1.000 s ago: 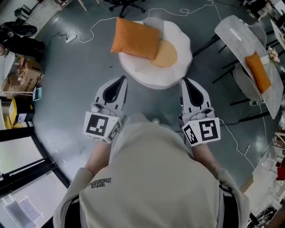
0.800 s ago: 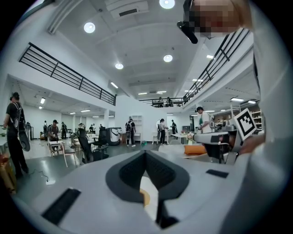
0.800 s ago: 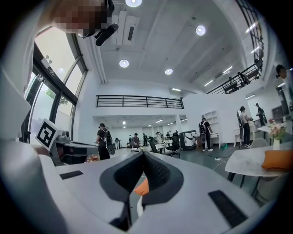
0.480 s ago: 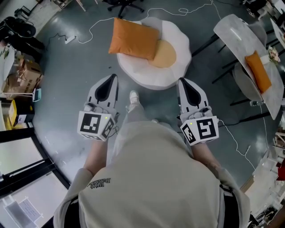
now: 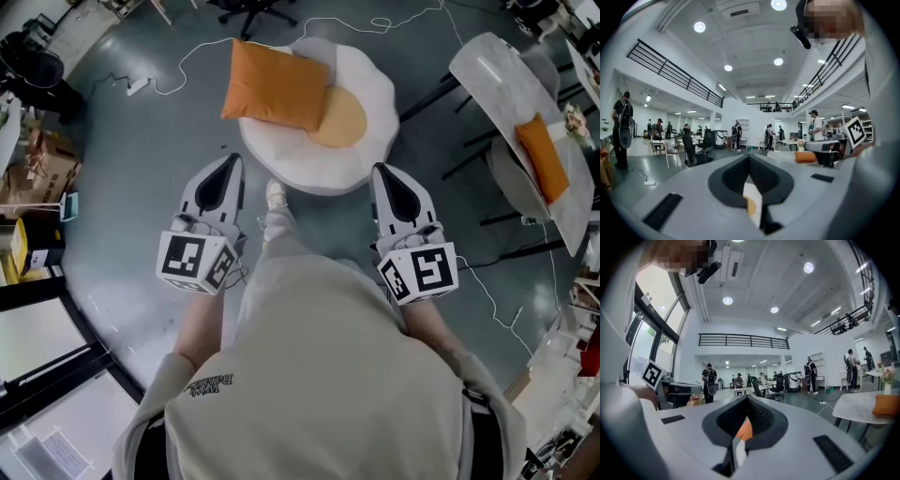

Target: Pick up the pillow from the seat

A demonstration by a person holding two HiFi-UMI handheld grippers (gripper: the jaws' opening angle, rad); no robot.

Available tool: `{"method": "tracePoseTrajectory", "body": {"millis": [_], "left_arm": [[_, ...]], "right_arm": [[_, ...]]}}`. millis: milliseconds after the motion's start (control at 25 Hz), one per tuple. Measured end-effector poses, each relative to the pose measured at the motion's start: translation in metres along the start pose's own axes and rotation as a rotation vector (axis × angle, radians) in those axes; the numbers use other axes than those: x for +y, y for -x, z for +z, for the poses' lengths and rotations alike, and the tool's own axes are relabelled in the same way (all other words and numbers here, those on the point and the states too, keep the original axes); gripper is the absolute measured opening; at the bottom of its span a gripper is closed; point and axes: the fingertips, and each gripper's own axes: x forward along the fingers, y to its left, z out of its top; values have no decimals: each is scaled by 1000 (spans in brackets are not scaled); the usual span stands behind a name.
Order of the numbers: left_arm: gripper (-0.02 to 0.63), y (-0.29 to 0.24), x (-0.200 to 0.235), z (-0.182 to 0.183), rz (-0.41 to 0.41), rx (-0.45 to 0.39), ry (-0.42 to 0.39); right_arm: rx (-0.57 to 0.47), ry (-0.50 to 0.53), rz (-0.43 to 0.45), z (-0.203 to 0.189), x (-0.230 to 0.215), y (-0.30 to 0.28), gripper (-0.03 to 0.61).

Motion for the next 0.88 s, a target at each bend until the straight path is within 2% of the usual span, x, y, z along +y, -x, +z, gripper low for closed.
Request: {"method": "tracePoseTrajectory", "body": {"millis": [360, 560, 680, 880], "left_arm": [[10, -55, 60, -4, -16, 46, -25], [11, -101, 107, -9, -38, 61, -23], [11, -124, 134, -13, -53, 69, 15], [10, -166, 186, -14, -78, 118, 8]], "right_arm": [[49, -7, -34, -11, -15, -68, 9], [47, -21, -49, -15, -24, -129, 9], [8, -13, -80, -6, -31, -164, 9], [37, 2, -98, 0, -41, -235, 9]]}}
